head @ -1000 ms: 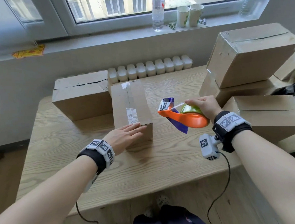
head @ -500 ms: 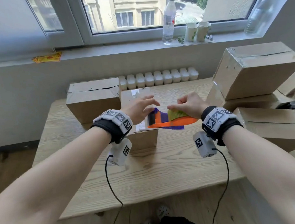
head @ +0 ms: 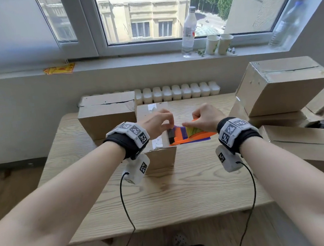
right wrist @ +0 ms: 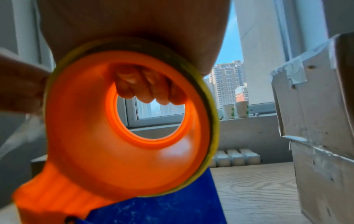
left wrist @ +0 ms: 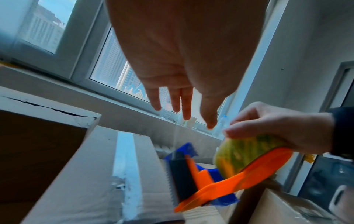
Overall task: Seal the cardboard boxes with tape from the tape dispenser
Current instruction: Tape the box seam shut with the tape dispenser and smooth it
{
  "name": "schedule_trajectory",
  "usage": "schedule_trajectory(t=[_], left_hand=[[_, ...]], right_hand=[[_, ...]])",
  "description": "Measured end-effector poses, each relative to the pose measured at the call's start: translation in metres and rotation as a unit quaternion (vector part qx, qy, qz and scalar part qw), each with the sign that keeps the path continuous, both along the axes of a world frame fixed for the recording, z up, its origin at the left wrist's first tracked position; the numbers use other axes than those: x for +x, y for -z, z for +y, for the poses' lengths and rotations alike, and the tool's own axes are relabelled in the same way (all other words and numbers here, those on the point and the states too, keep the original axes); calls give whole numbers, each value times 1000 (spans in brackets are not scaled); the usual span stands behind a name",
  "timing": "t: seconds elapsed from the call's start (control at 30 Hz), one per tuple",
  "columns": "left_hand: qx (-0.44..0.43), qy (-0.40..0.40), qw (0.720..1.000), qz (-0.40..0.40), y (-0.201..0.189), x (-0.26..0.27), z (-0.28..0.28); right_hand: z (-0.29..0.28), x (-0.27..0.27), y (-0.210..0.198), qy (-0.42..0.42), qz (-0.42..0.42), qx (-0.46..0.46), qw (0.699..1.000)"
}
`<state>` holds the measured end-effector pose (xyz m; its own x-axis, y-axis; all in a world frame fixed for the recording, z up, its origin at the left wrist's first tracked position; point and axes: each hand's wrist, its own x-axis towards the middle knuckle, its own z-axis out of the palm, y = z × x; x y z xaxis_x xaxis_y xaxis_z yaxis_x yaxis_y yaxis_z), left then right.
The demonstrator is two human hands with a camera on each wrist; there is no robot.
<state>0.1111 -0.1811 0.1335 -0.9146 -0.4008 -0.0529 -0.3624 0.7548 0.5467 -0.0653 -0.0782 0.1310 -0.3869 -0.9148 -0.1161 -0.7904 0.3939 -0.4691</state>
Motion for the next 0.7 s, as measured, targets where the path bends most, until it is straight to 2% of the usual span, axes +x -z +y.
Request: schedule_trajectory(t=[0.1, 0.2, 0.33, 0.47, 0.57, 0.7], left_hand=[[5, -17, 999, -35, -2, -2, 1], [50, -39, 996, -57, -3, 4, -7], [127, -102, 987, -6, -1, 8, -15], [191, -203, 960, 37, 3, 9, -19], [212, -239, 946, 63, 4, 10, -21], [201, -263, 941, 75, 8, 18, -24]], right_hand=[[0, -2, 2, -3, -1, 12, 1000], [2, -5, -2, -3, -45, 4, 999], [3, -7, -10, -4, -102, 12, 995], [4, -6, -14, -4, -114, 14, 993], [5, -8, -15, -7, -124, 17, 992], [7, -21, -6, 9, -79, 40, 996]])
